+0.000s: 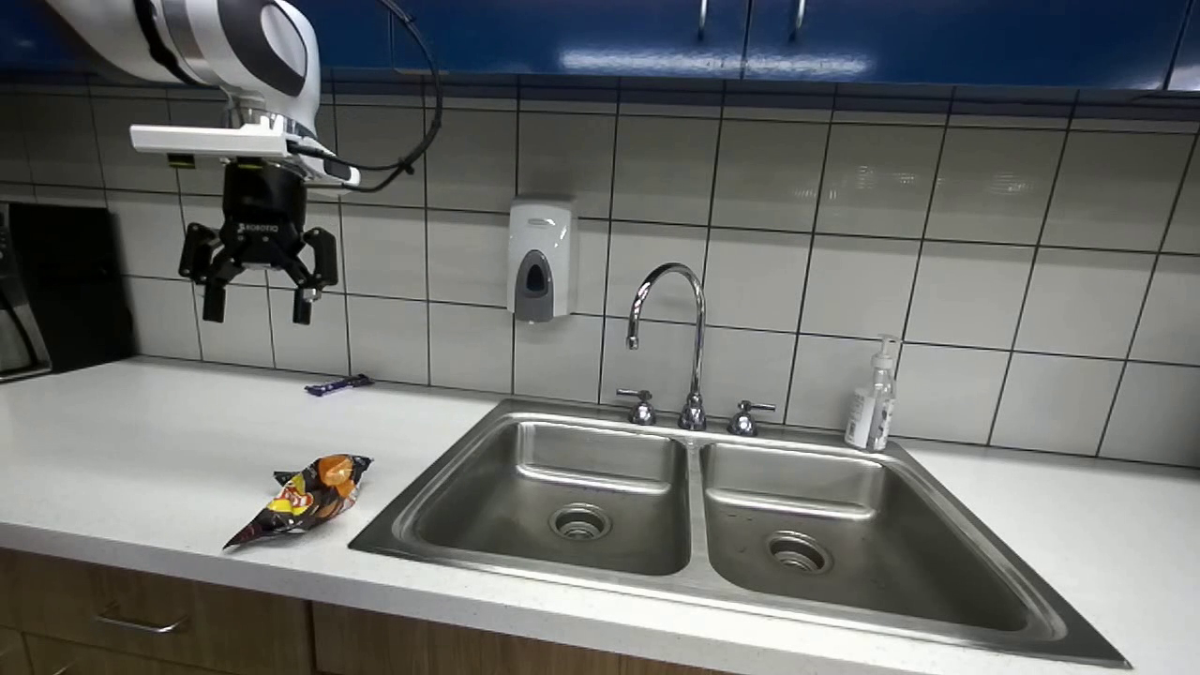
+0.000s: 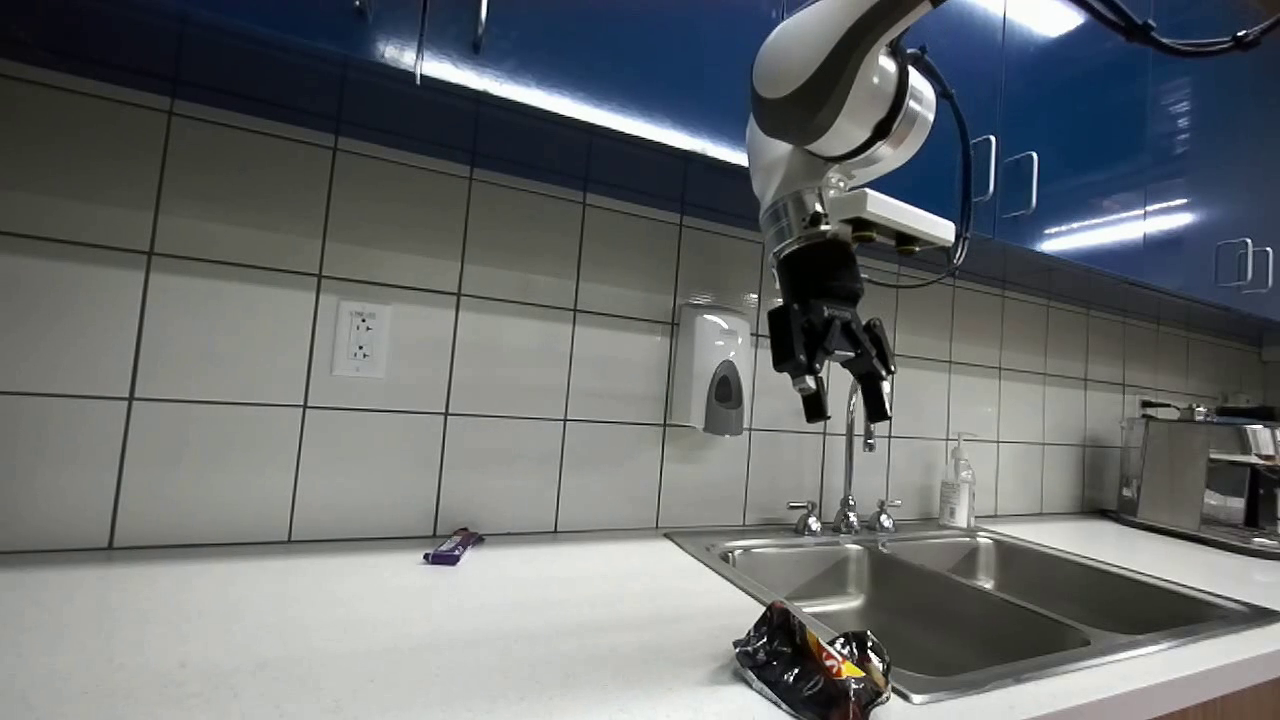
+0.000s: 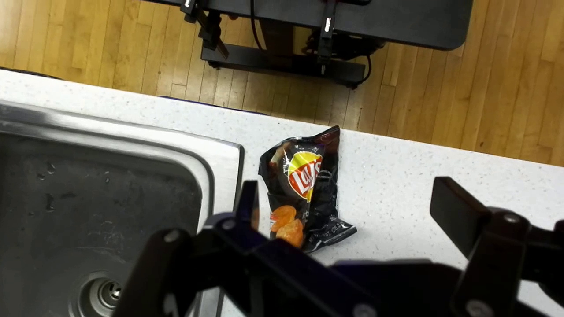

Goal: Put the bag of crisps inside the sink

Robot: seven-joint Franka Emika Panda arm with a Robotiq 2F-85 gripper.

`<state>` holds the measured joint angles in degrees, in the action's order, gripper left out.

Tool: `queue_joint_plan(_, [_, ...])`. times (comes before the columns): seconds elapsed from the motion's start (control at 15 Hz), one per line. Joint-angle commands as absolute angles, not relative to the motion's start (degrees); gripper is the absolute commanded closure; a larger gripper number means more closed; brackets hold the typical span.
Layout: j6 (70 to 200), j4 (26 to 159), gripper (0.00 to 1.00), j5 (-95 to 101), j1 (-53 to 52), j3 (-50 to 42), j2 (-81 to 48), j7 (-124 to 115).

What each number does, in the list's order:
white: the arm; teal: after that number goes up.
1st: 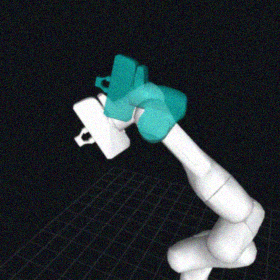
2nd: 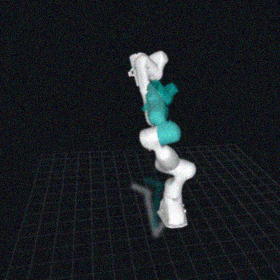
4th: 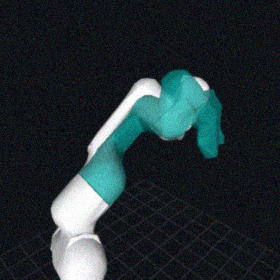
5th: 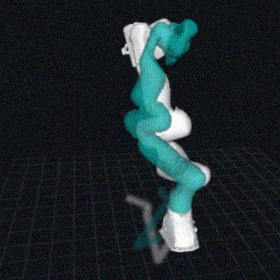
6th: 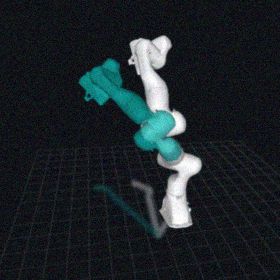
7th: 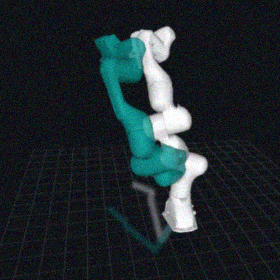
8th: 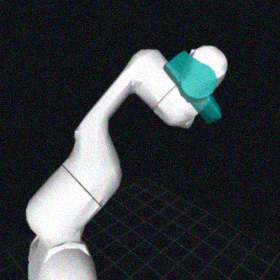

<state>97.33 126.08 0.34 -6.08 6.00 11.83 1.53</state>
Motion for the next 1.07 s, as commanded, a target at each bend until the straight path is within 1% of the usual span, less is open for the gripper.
queue_joint_plan(0.0, [101.38,128.82,0.0,1.63,-6.26,6.62,10.89,0.41])
queue_joint_plan(1.0, [118.83,135.64,0.0,3.74,-6.03,6.36,4.32,0.92])
